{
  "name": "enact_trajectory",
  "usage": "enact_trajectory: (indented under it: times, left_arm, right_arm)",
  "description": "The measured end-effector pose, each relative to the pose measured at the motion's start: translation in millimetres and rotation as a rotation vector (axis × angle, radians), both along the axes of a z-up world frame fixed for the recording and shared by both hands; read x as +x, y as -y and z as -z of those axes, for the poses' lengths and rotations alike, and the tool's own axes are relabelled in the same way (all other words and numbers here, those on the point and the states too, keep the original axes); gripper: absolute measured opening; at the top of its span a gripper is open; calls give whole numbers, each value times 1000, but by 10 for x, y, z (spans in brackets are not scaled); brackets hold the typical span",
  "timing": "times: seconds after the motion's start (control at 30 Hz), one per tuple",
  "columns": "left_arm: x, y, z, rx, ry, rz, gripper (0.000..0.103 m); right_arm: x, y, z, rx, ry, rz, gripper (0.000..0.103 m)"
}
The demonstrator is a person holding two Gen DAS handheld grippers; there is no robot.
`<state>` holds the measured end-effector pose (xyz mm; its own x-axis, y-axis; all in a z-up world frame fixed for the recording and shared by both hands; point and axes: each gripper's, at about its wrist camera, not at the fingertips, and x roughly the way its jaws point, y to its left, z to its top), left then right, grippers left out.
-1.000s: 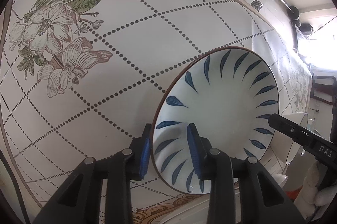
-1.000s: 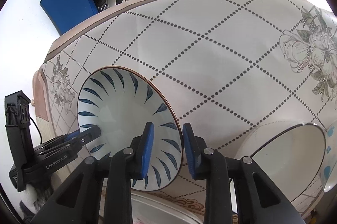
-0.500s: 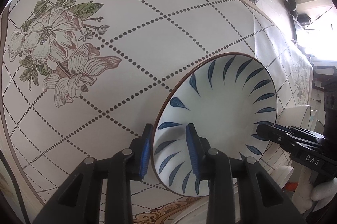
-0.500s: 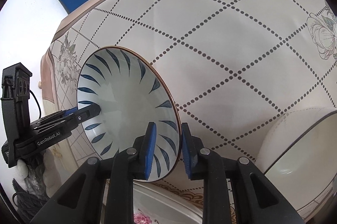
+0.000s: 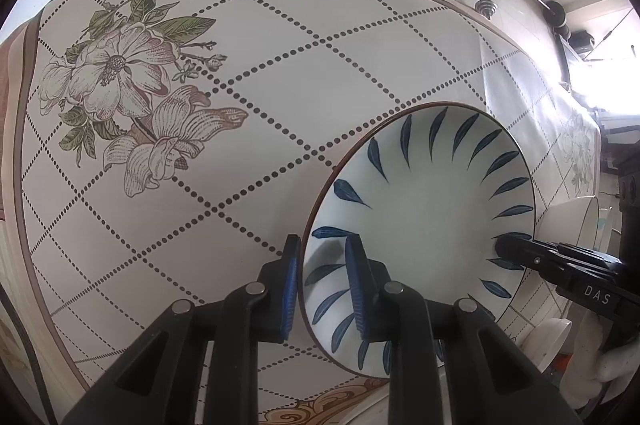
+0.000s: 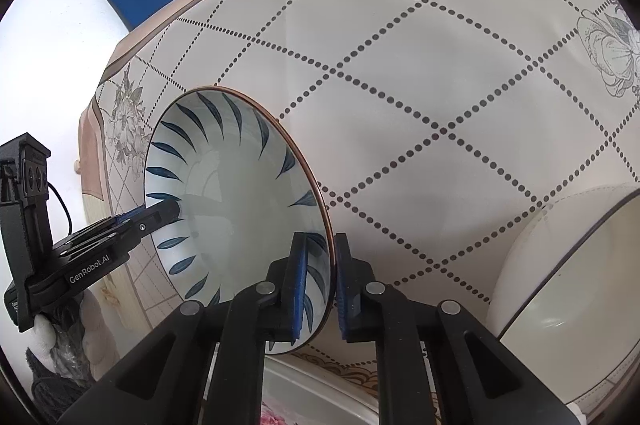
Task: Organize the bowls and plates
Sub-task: 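Lift the blue-leaf plate and carry it toward the plate stack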
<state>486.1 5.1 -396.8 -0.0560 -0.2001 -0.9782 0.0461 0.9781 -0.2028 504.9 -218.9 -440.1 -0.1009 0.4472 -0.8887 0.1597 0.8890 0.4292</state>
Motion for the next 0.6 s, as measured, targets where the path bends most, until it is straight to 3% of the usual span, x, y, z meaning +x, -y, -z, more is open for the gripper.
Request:
enact_trajectory:
  times: [0.6]
  left_arm:
    - [-95,32,-465,-7,80,30,20]
  right_arm:
    - [-141,255,-379,45,53,42,14]
